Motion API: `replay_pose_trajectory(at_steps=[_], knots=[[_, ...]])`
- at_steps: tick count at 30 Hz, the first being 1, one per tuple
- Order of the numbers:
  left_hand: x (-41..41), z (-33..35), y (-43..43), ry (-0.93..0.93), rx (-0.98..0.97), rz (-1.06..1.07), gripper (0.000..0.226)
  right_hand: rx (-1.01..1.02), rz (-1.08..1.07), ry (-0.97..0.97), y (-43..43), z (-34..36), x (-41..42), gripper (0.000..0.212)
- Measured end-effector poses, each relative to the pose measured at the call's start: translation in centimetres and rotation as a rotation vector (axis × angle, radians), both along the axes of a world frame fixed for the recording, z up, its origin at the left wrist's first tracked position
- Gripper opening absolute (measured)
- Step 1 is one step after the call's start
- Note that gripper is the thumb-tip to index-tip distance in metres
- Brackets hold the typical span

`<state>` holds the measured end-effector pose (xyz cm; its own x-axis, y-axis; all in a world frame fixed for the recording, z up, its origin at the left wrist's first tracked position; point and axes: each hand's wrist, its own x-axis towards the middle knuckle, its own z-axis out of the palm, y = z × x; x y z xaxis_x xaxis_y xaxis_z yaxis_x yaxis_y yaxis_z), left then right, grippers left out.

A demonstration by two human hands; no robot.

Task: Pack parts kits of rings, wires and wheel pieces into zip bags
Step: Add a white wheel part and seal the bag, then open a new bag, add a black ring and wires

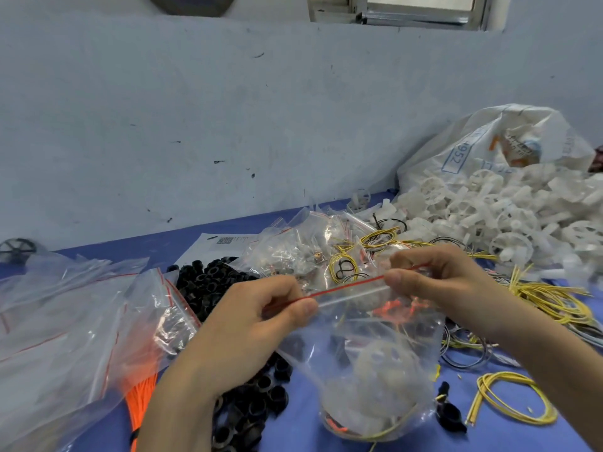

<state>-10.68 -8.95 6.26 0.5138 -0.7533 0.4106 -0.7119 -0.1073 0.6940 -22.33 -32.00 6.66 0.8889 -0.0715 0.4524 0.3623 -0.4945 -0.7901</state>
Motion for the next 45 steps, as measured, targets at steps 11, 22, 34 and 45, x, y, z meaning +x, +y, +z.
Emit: replay_pose_trajectory(at_steps=[11,22,34,45], knots=[[0.6,-0.5,-0.8,0.035,-0.199,0.242,0.039,0.871,-0.103,0.019,-3.9,-3.6,2.3,0.071],[1.8,-4.6,-3.1,0.436,0.505,-0.149,0.066,0.674,-0.026,0.176,-1.5,-11.4,2.0,0.059],[2.2,-9.4,-8.1,0.856,-0.079,0.259,0.037,1.078,0.080,0.550,-0.1,-11.6,2.4,0.075],[0.2,-7.9,-9.1,0.715,-0.109,0.115,0.029,1.151,-0.012,0.242,1.5,-12.4,2.7,0.048]])
